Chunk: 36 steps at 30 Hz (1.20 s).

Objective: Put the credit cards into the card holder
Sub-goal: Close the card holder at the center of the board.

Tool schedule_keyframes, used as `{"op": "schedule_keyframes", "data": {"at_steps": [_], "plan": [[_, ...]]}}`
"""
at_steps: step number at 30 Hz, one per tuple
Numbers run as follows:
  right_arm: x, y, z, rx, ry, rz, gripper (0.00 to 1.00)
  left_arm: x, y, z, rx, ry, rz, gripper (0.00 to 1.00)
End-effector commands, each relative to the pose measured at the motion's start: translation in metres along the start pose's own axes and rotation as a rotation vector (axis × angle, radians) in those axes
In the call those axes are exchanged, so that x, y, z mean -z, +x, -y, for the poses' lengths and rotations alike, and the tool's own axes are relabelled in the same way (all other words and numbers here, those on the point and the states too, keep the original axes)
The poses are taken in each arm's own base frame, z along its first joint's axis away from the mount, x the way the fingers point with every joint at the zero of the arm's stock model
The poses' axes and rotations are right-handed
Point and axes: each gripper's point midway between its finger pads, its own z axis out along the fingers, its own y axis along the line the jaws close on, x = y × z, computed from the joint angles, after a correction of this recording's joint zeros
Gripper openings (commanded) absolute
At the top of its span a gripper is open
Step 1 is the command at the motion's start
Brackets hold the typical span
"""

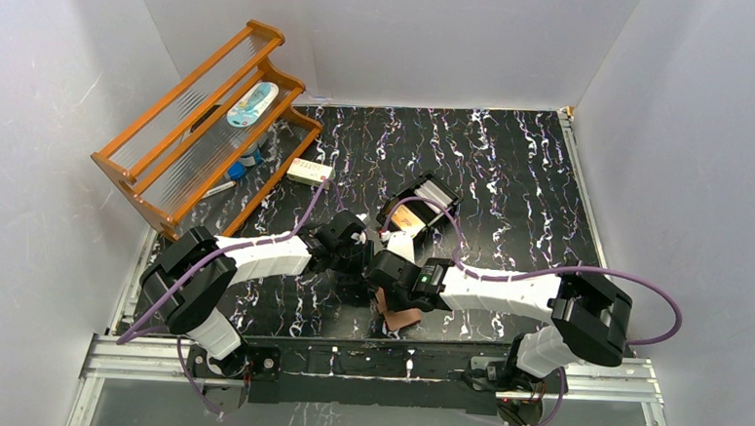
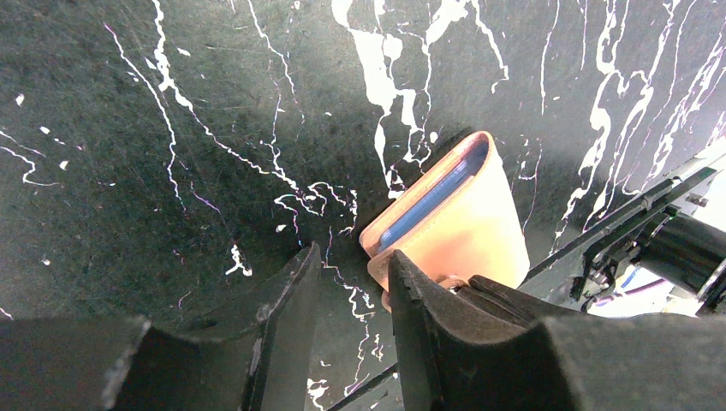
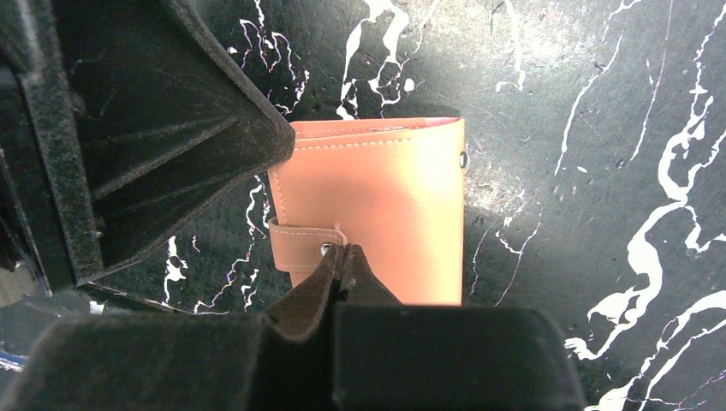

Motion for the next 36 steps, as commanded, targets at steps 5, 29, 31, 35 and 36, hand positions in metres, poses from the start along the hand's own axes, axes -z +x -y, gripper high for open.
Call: {"op": "schedule_keyframes", "data": {"at_steps": [5, 29, 31, 35, 36], "plan": [[0.004, 0.000, 0.004, -0.013, 0.024, -0.001, 0.00, 0.000, 0.015, -0.022, -0.003, -0.088, -0.041, 0.35], [0.005, 0.004, 0.012, -0.043, 0.029, 0.014, 0.00, -0.003, 0.015, -0.023, -0.008, -0.095, -0.050, 0.35], [0.003, 0.007, 0.013, -0.044, 0.032, 0.008, 0.00, -0.002, 0.015, -0.023, -0.008, -0.095, -0.050, 0.35], [0.000, 0.009, 0.014, -0.040, 0.035, 0.001, 0.00, -0.002, 0.015, -0.023, -0.007, -0.094, -0.049, 0.35], [0.000, 0.010, 0.013, -0.039, 0.033, -0.002, 0.00, -0.002, 0.015, -0.022, -0.008, -0.093, -0.048, 0.35]]}}
